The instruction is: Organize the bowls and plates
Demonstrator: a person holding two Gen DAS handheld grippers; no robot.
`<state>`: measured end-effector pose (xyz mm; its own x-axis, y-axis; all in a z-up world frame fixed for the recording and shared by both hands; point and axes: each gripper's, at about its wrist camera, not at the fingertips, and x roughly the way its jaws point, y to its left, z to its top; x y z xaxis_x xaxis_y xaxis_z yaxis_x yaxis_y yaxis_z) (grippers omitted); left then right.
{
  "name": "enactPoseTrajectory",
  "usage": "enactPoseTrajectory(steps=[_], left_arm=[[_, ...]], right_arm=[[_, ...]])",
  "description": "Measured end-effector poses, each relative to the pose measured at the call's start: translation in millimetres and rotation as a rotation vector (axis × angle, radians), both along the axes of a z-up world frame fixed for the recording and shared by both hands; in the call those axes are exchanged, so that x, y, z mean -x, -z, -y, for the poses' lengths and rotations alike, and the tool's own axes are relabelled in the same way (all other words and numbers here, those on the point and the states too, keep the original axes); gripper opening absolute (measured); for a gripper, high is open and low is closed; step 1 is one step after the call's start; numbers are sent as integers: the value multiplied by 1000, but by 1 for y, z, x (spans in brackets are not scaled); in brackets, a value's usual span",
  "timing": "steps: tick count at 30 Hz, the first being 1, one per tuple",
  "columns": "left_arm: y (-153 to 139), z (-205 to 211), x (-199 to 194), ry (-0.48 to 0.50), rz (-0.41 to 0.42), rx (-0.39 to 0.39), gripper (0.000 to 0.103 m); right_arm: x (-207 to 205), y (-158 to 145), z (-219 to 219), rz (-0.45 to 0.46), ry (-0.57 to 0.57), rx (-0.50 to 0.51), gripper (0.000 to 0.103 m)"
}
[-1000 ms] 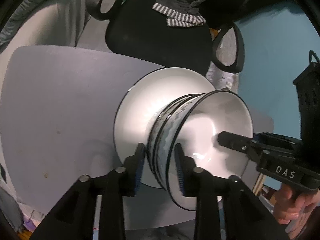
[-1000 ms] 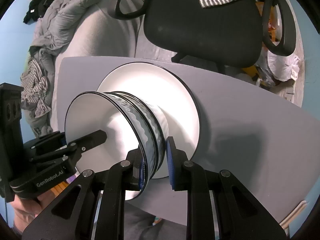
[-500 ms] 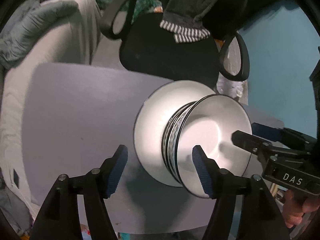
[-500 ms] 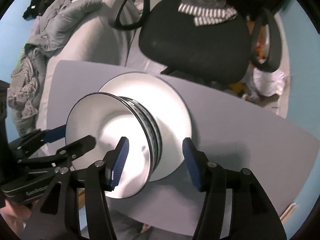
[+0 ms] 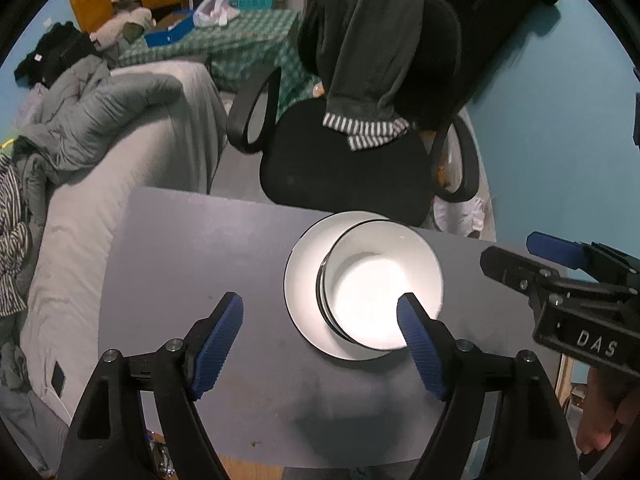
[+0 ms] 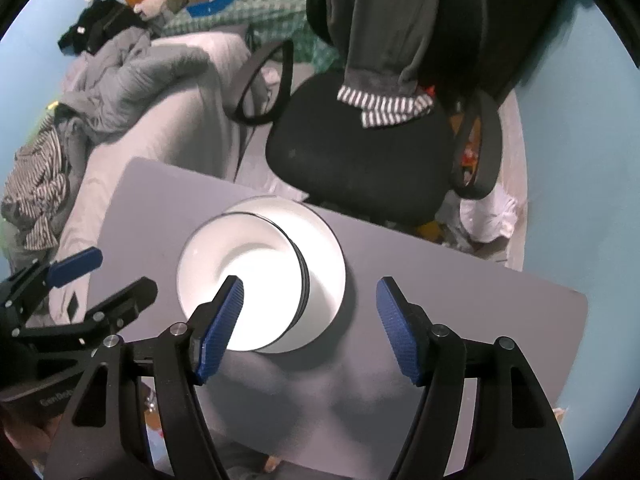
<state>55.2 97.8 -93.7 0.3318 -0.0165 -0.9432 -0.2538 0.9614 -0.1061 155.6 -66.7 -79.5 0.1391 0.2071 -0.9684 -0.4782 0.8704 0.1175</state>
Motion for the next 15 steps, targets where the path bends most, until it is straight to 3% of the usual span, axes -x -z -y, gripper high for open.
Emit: enactPoseTrajectory(steps=[15], left_arm=[[-65, 27, 53, 10, 138, -50, 81]], right_arm=[[39, -77, 27, 166, 57, -100, 70]])
